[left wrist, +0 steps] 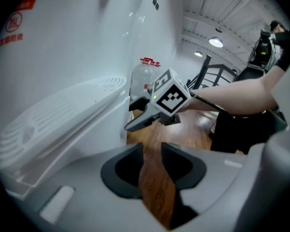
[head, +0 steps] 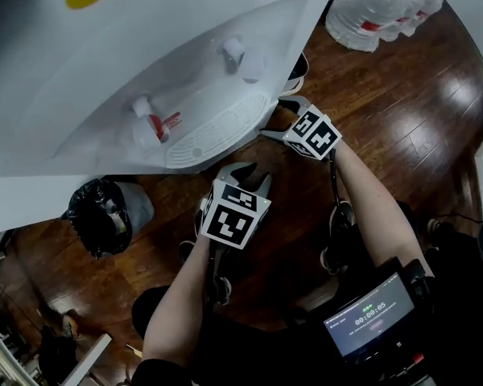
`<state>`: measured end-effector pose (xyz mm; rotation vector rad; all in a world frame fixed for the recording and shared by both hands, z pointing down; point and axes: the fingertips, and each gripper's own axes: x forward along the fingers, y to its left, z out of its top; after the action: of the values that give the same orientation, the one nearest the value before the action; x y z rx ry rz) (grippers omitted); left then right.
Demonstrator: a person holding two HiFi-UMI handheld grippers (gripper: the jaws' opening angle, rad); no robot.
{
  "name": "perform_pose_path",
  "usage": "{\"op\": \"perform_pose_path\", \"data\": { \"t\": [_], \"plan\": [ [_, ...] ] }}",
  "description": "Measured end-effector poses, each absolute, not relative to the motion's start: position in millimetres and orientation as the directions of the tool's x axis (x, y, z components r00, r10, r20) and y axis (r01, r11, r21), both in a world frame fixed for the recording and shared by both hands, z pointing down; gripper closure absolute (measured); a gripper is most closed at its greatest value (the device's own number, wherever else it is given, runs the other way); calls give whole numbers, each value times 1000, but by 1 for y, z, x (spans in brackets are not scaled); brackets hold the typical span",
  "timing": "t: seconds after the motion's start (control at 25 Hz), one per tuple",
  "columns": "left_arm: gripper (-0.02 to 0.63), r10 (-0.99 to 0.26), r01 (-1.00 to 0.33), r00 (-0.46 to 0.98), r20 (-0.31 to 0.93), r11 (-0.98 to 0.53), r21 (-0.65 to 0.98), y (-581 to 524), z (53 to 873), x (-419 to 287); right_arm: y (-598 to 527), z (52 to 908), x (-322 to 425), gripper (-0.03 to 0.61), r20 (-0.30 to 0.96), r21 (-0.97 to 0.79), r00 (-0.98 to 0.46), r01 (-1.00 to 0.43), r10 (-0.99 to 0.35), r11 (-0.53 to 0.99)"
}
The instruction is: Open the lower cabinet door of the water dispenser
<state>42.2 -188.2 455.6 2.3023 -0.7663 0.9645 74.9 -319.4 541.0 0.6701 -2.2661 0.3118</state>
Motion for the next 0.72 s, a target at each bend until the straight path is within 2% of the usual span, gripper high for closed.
{"op": "perform_pose_path", "data": {
  "t": [0.2, 0.72],
  "plan": [
    [476, -273, -666, 597, 755, -693, 277, -194, 454, 41, -324, 555, 63, 167, 752, -5, -580, -479, -312, 878],
    [476, -289, -667, 601, 745, -694, 269, -201, 447, 42, -327, 556, 46, 166, 751, -10, -573, -504, -327, 863]
  ]
}}
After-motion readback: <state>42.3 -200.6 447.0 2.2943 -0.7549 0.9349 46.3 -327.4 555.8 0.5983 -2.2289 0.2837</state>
